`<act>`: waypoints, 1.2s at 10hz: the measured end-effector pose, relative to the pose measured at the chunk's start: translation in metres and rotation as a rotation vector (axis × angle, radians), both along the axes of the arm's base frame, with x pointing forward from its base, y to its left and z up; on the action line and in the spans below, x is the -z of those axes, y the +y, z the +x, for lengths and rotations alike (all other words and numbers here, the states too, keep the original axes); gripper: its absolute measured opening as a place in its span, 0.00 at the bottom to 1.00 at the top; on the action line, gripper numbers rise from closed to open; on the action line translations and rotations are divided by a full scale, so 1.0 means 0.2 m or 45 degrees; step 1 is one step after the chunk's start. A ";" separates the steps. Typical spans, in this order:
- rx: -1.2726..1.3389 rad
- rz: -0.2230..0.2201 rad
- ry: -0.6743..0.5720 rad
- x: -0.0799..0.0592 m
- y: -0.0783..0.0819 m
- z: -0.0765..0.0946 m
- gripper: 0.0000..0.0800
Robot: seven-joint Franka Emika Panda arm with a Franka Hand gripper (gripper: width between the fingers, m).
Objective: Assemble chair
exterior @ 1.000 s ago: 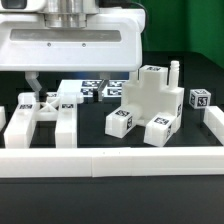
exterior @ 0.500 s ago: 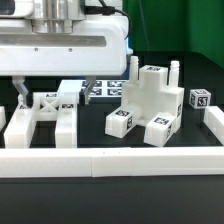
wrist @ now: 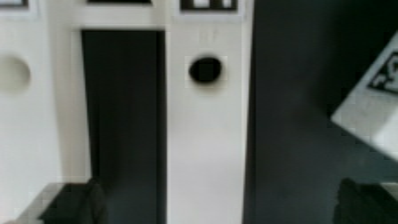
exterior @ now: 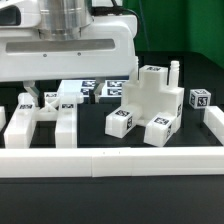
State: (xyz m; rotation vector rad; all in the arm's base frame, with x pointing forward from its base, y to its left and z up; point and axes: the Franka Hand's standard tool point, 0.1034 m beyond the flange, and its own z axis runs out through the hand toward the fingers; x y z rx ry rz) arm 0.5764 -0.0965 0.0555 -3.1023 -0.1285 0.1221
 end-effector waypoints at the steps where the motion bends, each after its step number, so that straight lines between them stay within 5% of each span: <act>1: -0.019 0.001 -0.007 0.02 0.01 0.00 0.81; 7: -0.137 -0.011 -0.034 0.08 -0.01 0.01 0.81; 12: -0.140 -0.058 -0.063 0.21 -0.05 -0.01 0.81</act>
Offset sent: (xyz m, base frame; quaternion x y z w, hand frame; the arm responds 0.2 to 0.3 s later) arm 0.0000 0.0000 0.0000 0.0000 0.0000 0.0000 1.0000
